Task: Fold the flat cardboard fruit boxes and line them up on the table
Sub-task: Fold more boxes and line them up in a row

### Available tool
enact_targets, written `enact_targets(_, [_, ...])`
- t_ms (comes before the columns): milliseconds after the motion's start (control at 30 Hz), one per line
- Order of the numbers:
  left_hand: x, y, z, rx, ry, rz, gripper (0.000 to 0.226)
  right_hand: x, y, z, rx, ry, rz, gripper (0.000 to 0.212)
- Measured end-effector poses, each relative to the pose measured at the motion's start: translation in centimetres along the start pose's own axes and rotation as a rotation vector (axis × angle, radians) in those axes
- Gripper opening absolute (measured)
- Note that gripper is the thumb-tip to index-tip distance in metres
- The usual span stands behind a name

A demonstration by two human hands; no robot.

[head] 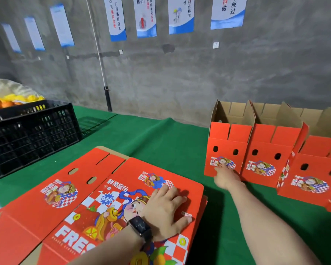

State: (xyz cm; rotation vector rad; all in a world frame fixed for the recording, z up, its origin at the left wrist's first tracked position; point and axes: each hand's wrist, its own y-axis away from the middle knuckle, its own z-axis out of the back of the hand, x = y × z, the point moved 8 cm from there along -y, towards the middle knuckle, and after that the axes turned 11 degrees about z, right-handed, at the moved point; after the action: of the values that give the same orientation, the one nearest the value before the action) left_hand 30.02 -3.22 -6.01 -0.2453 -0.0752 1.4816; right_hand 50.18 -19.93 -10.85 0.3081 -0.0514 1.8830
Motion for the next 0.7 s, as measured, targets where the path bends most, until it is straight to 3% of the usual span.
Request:
enact_targets(233, [-0.7, 0.4, 1.0, 0.02, -0.051, 0.012, 0.067, 9.8, 8.0, 3.4, -0.28, -0.136, 0.327, 0.041])
enact_targets(367, [1.1, 2.0, 4.5, -0.005, 0.359, 0.181, 0.029, 15.1, 15.3, 4.6, -0.333, -0.194, 0.525, 0.039])
enact_targets(467, [5.7, 4.6, 8.4, -0.15, 0.446, 0.392, 0.031, 18.5, 21.3, 2.6, -0.171, -0.143, 0.73, 0.052])
enact_targets(567, [8.2, 7.5, 11.1, -0.177, 0.409, 0.44, 0.032, 21.4, 26.7, -1.3, 0.068, 0.082, 0.962, 0.081])
enact_targets(700, [7.5, 10.8, 12.5, -0.146, 0.457, 0.424, 0.028, 21.7, 30.1, -3.7, 0.242, 0.29, 0.943, 0.103])
